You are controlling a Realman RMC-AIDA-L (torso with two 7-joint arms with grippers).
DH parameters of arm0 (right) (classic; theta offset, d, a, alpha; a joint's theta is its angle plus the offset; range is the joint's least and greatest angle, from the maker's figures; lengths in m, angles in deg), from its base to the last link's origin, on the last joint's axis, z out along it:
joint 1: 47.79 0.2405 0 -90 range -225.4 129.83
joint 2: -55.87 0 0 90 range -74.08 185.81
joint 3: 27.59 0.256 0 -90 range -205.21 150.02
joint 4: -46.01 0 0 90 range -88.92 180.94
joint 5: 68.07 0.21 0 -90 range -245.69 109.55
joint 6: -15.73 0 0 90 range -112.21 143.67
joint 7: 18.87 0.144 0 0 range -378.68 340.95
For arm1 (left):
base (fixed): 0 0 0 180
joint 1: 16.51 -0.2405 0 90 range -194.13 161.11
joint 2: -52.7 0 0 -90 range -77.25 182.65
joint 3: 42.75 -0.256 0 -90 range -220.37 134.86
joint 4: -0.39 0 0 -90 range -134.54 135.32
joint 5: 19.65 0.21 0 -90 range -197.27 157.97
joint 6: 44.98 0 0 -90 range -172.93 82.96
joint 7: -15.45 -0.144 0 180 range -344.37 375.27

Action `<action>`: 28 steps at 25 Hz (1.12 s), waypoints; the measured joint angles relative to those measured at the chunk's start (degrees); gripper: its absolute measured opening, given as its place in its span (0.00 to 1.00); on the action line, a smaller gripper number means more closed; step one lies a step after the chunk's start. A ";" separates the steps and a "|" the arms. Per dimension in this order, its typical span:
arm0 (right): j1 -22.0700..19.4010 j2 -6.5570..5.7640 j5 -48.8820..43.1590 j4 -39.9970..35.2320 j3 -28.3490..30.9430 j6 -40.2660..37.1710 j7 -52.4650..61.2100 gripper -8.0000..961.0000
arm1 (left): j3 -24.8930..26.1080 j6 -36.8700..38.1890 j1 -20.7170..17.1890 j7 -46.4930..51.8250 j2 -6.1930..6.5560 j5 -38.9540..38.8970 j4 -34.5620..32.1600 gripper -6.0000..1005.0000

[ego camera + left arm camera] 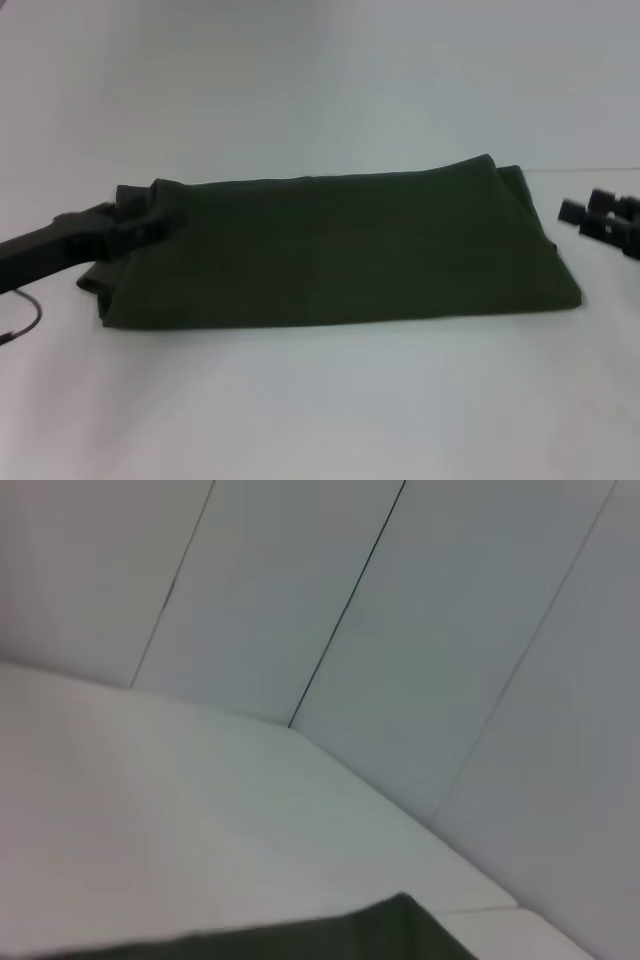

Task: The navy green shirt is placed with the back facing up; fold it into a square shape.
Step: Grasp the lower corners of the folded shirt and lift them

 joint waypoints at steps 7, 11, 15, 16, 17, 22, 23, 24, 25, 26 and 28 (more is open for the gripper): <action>-1.11 -0.66 -3.48 -0.44 -0.44 -3.13 -0.38 0.78 | 6.88 0.11 -1.23 16.21 0.50 7.73 -0.99 0.90; -0.46 -0.78 -4.49 -0.50 -0.85 -3.27 -0.53 0.78 | 7.80 -0.75 -1.26 27.43 0.84 12.03 -0.94 0.90; 0.23 -0.96 -5.58 -0.52 -3.28 -3.06 -1.40 0.78 | 8.41 -1.71 -0.95 37.06 1.13 16.35 -0.62 0.90; 0.32 -1.01 -5.72 -0.52 -3.98 -3.01 -1.77 0.78 | 8.49 -2.19 -0.94 38.28 1.17 16.88 -0.45 0.90; 0.35 -1.05 -5.77 -0.53 -4.37 -2.99 -2.08 0.78 | 8.61 -3.21 -0.94 39.63 1.17 17.54 -0.08 0.90; 0.55 -1.21 -5.77 -0.55 -4.37 -2.24 -2.30 0.78 | 9.18 -6.04 -0.73 40.63 1.29 18.31 1.84 0.90; 0.62 -1.25 -5.76 -0.56 -4.34 -1.76 -2.03 0.78 | 9.12 -6.10 -0.51 40.15 1.31 18.24 1.90 0.90; 0.69 -1.31 -5.73 -0.54 -4.31 -1.13 -1.57 0.78 | 9.00 -6.18 -0.32 39.73 1.33 18.19 1.93 0.90; 0.74 -1.37 -5.68 -0.49 -4.29 -0.60 -1.08 0.78 | 9.00 -6.18 -0.32 39.73 1.33 18.19 1.93 0.90; 0.78 -1.43 -5.64 -0.39 -4.27 -0.12 -0.56 0.78 | 8.39 -6.46 0.09 38.53 1.36 18.19 1.96 0.90; 0.84 -1.50 -5.60 -0.28 -4.24 0.59 0.09 0.78 | 6.19 -8.04 0.94 35.11 1.39 18.31 1.99 0.90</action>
